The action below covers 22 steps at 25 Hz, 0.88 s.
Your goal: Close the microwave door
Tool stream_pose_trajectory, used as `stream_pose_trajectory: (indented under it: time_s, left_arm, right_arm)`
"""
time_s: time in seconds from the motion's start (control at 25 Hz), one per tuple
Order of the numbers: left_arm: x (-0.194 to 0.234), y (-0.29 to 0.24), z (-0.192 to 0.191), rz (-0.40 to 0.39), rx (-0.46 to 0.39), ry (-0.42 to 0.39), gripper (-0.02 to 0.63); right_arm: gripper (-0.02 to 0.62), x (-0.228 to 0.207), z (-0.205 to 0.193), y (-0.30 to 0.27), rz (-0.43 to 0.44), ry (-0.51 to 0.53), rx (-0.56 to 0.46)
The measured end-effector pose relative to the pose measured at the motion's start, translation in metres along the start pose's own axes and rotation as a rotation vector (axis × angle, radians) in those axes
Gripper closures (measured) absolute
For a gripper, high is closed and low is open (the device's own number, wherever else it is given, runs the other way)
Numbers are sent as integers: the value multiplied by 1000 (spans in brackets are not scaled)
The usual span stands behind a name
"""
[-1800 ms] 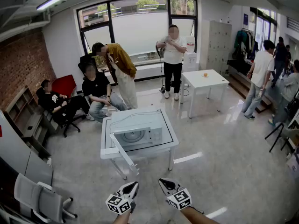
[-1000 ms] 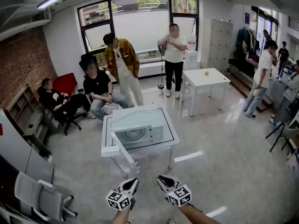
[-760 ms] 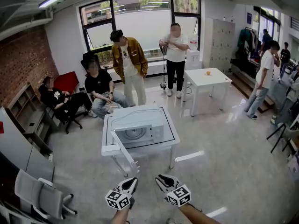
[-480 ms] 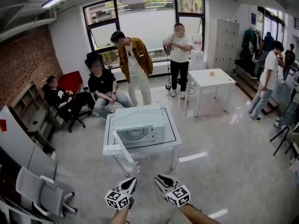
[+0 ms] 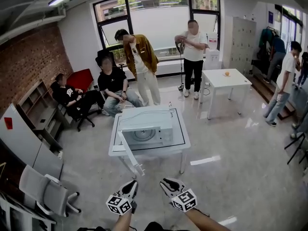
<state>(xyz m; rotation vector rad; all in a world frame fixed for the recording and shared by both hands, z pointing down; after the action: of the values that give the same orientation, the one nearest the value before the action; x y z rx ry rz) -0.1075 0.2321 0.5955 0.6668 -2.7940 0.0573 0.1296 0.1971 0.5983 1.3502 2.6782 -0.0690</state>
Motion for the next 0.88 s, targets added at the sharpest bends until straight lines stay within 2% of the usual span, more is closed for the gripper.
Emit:
stream_pose_trajectory:
  time_s: [0.32, 0.88]
  left_arm:
    - [31, -11, -2, 38, 16, 3, 601]
    - [136, -60, -20, -12, 67, 33, 569]
  right_arm:
    - [526, -13, -5, -24, 13, -9, 10]
    - [526, -53, -13, -120, -27, -1, 39]
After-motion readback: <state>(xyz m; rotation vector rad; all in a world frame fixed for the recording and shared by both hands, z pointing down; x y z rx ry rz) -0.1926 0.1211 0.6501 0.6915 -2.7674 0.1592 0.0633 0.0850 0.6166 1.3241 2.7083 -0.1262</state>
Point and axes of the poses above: the fingertips, and each gripper's own axes: y backward along the fingers, x to its left, z out of its top, the point moved 8 cm from there along y, backward along the fingers, and after that the axes turned 9 degrees about -x, right-handed, at the moved point
